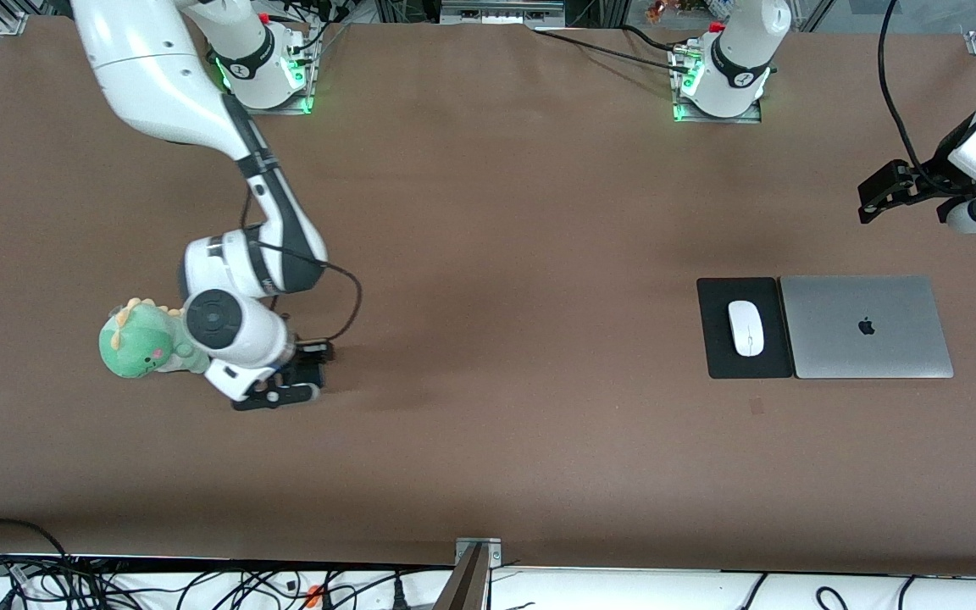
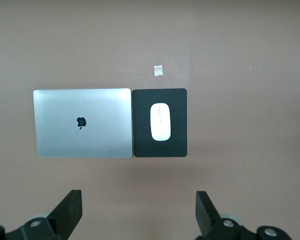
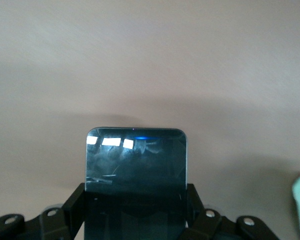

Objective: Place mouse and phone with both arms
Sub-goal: 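Carry the phone beside the green plush toy and lower it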

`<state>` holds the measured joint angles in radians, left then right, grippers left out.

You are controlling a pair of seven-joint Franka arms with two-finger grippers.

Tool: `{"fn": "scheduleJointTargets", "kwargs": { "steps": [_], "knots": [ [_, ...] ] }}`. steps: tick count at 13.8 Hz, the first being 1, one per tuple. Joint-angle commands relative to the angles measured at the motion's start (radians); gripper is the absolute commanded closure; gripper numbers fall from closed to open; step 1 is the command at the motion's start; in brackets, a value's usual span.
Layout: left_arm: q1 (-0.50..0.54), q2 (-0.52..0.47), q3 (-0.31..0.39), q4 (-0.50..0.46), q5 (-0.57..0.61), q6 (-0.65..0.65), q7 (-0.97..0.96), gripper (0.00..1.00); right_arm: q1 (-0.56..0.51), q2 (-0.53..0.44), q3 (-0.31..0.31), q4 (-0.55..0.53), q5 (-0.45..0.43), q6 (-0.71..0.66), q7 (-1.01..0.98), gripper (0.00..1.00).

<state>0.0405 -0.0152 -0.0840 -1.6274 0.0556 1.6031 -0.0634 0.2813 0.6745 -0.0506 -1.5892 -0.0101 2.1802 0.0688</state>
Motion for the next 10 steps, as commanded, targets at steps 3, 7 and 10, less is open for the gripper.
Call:
{"fn": "scheduleJointTargets", "kwargs": {
  "steps": [3,7,10],
  "knots": [
    [0.015,-0.012,-0.011,0.001,-0.016,-0.015,0.014,0.00,-0.059,-0.093,0.015,-0.247,0.015,0.171,-0.093,0.59],
    [0.015,-0.012,-0.010,0.001,-0.014,-0.017,0.014,0.00,-0.073,-0.093,0.014,-0.290,0.015,0.219,-0.093,0.44],
    [0.015,-0.012,-0.010,0.001,-0.014,-0.017,0.014,0.00,-0.079,-0.093,0.014,-0.292,0.025,0.225,-0.078,0.00]
  ]
}}
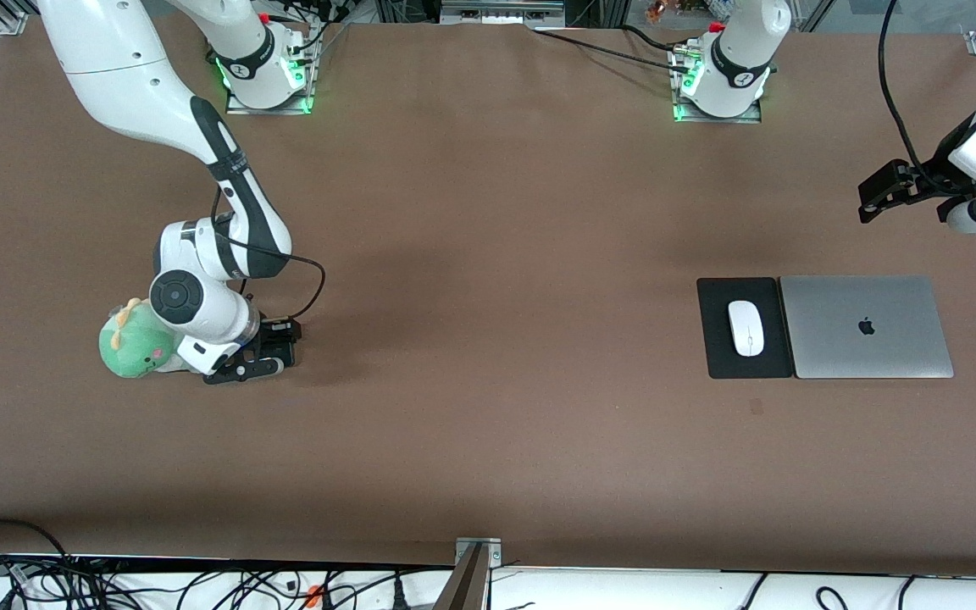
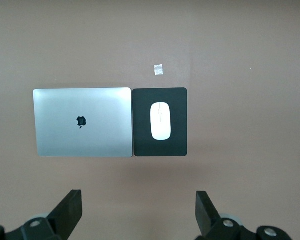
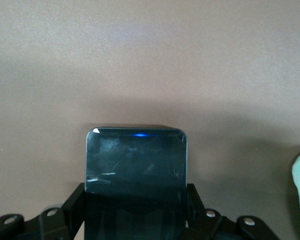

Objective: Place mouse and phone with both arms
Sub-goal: 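Carry the phone beside the green plush toy and lower it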

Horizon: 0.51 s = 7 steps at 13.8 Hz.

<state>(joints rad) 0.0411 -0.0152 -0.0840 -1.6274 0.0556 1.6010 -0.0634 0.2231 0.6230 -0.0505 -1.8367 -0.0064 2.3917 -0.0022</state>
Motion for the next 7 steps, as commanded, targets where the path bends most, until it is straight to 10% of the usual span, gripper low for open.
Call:
{"fn": "scheduleJointTargets", "kwargs": {
  "steps": [1,7],
  "knots": [
    [0.014,-0.012,-0.011,0.001,-0.014,-0.015,0.014,0.00,-0.021,-0.054,0.014,-0.039,0.040,0.008,-0.004,0.00],
    [0.011,-0.011,-0.013,0.007,-0.013,-0.015,0.011,0.00,-0.013,-0.192,0.024,0.030,0.046,-0.124,0.085,0.00]
  ]
}}
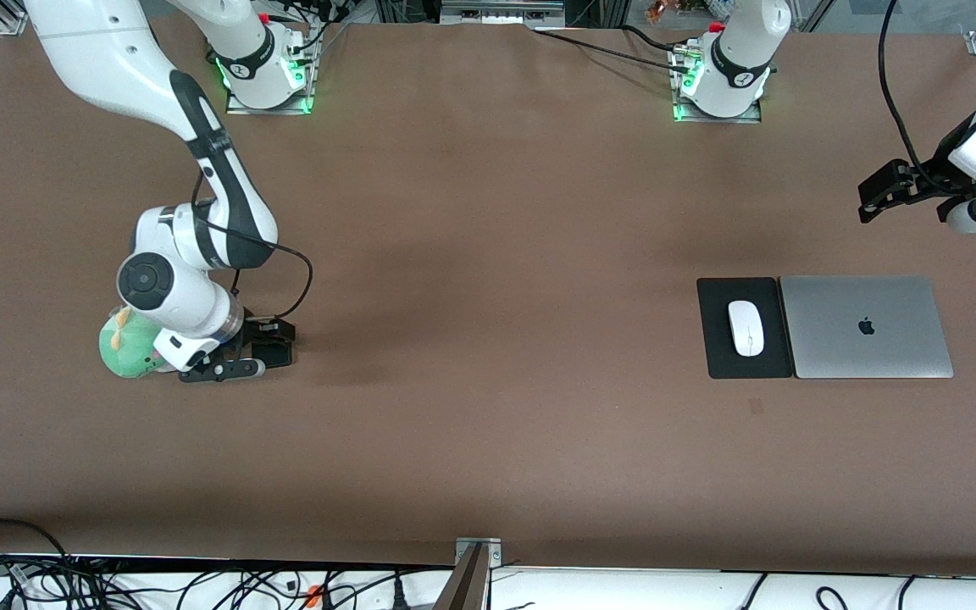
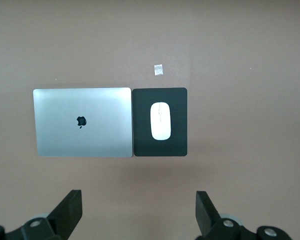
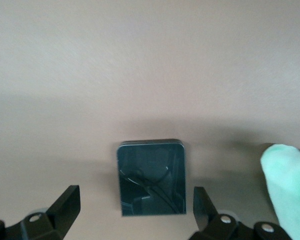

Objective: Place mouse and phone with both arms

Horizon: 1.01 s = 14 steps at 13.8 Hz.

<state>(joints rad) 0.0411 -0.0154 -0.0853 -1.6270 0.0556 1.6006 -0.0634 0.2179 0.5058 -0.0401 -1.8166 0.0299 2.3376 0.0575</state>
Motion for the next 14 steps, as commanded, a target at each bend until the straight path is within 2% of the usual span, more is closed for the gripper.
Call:
{"fn": "scheduleJointTargets", "kwargs": {
  "steps": [1,6,9,12,14],
  "knots": [
    [0.013,-0.011,-0.011,0.007,-0.013,-0.014,0.011,0.00,-0.008,-0.110,0.014,0.032,0.010,-0.128,0.027,0.00],
    [0.005,-0.002,-0.011,0.029,-0.013,-0.036,0.010,0.00,-0.009,-0.366,0.005,0.056,0.010,-0.449,0.038,0.00],
    [0.003,0.000,-0.011,0.030,-0.013,-0.036,0.010,0.00,-0.009,-0.499,0.003,0.062,0.008,-0.584,0.025,0.00],
    [0.003,0.000,-0.010,0.032,-0.013,-0.041,0.011,0.00,-0.009,-0.515,-0.010,0.130,0.005,-0.687,0.019,0.00],
    [0.003,0.000,-0.010,0.032,-0.013,-0.042,0.011,0.00,-0.011,-0.513,-0.021,0.155,0.004,-0.707,0.019,0.00]
  ]
}}
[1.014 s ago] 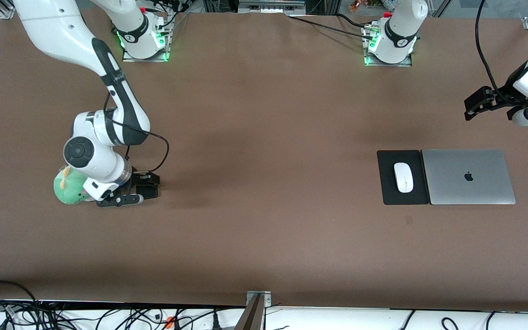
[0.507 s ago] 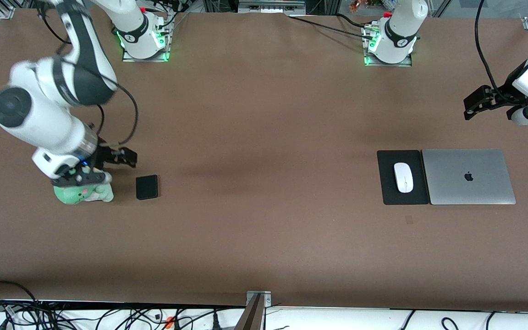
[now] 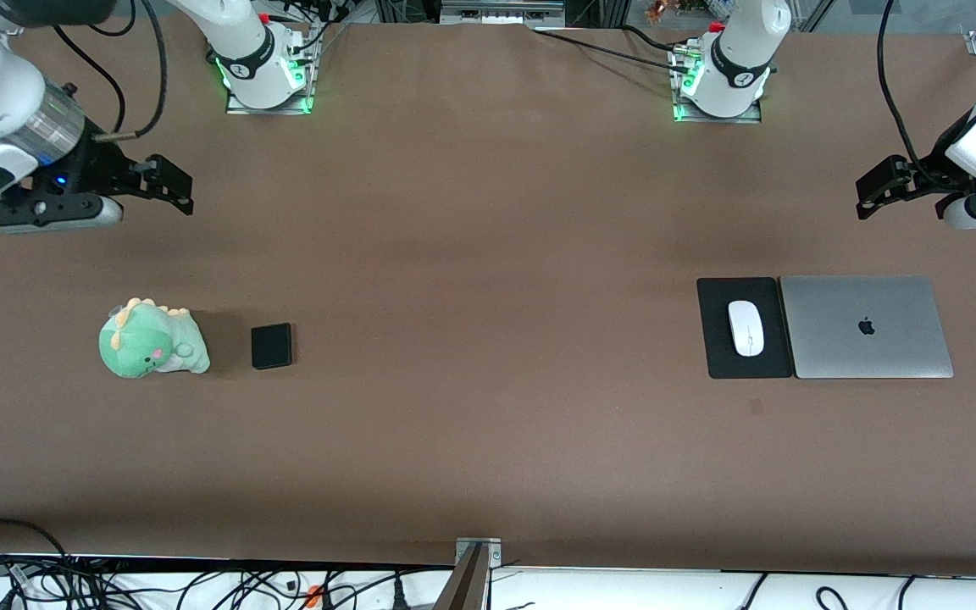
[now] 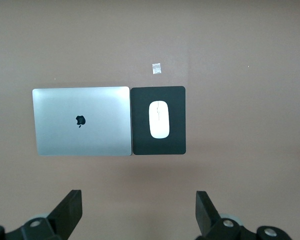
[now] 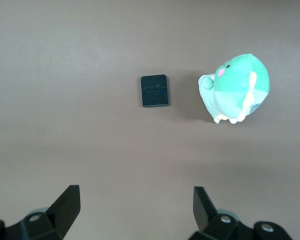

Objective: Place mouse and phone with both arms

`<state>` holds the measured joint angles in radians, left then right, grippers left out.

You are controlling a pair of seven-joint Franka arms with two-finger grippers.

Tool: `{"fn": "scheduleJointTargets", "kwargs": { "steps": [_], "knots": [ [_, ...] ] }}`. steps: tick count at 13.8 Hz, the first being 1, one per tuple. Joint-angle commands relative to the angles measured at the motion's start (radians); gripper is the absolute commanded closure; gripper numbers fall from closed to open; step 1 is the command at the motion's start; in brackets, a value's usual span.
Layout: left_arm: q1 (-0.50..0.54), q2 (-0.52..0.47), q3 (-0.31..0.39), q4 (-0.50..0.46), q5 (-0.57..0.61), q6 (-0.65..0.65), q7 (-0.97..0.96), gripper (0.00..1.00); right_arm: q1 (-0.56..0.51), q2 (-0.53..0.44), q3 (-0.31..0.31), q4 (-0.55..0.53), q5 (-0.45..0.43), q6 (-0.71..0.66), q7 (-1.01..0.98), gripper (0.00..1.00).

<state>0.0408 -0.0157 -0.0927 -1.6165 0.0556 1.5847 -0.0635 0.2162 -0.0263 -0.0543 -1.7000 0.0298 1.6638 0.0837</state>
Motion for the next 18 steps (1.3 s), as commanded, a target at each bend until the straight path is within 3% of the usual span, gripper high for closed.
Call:
{"fn": "scheduleJointTargets", "kwargs": {
  "steps": [1,4,18],
  "knots": [
    [0.002,0.000,-0.004,0.021,-0.013,-0.025,0.011,0.00,-0.009,0.019,-0.030,0.040,0.005,-0.032,-0.007,0.00],
    [0.002,0.000,-0.004,0.023,-0.014,-0.025,0.013,0.00,-0.009,0.032,-0.048,0.088,0.012,-0.053,-0.007,0.00],
    [0.002,0.008,-0.004,0.035,-0.014,-0.025,0.011,0.00,-0.006,0.026,-0.036,0.100,0.005,-0.075,-0.076,0.00]
  ]
}}
